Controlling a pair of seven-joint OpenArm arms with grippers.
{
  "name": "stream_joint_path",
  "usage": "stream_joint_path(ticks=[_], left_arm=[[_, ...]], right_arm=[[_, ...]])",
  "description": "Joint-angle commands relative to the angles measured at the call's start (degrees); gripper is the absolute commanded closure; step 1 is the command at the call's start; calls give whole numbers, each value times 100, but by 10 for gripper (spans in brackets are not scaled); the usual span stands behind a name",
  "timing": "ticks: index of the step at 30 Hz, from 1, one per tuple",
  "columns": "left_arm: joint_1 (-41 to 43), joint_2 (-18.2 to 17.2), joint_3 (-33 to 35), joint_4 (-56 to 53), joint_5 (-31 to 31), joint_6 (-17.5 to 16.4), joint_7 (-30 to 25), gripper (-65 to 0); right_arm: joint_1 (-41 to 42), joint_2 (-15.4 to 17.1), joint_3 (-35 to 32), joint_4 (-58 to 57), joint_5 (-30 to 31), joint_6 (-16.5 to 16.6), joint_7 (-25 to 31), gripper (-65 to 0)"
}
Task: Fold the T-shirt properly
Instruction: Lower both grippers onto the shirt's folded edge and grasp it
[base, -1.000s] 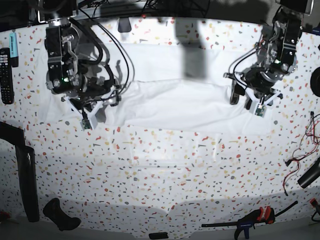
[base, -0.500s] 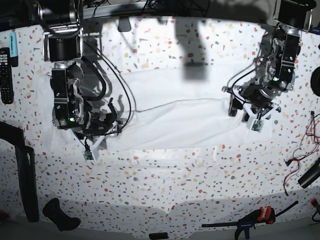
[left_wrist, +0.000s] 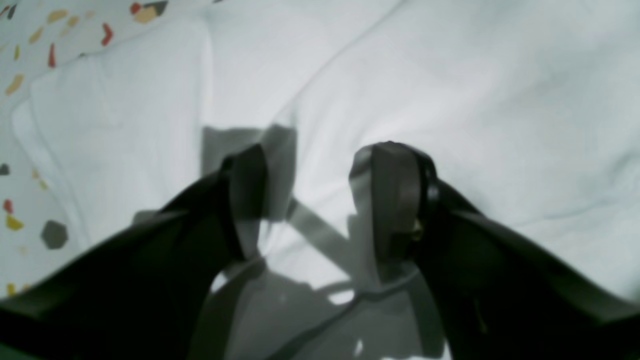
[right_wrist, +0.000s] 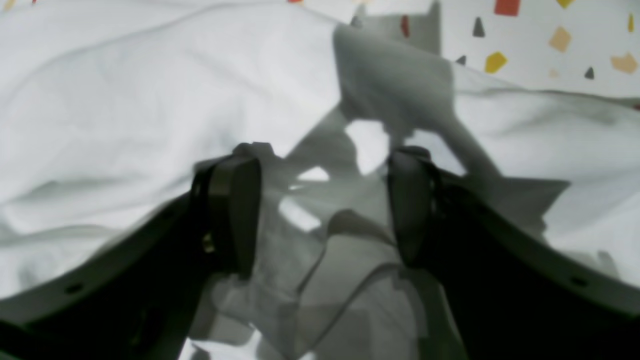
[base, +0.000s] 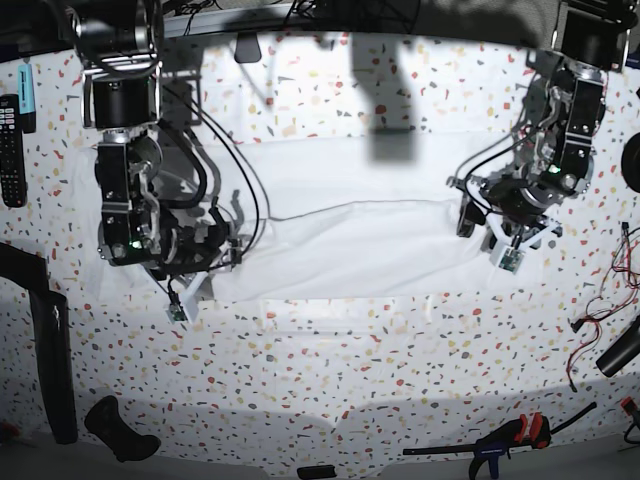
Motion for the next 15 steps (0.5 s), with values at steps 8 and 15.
stream_joint_path(ticks=[8, 15], left_arm=[[79, -581, -11, -140, 433, 238, 918, -320], [79, -629, -11, -138, -63, 234, 920, -320]], right_arm=[[-267, 439, 9, -101, 52, 55, -933, -396], [-264, 511, 127, -90, 46, 63, -1058, -396]])
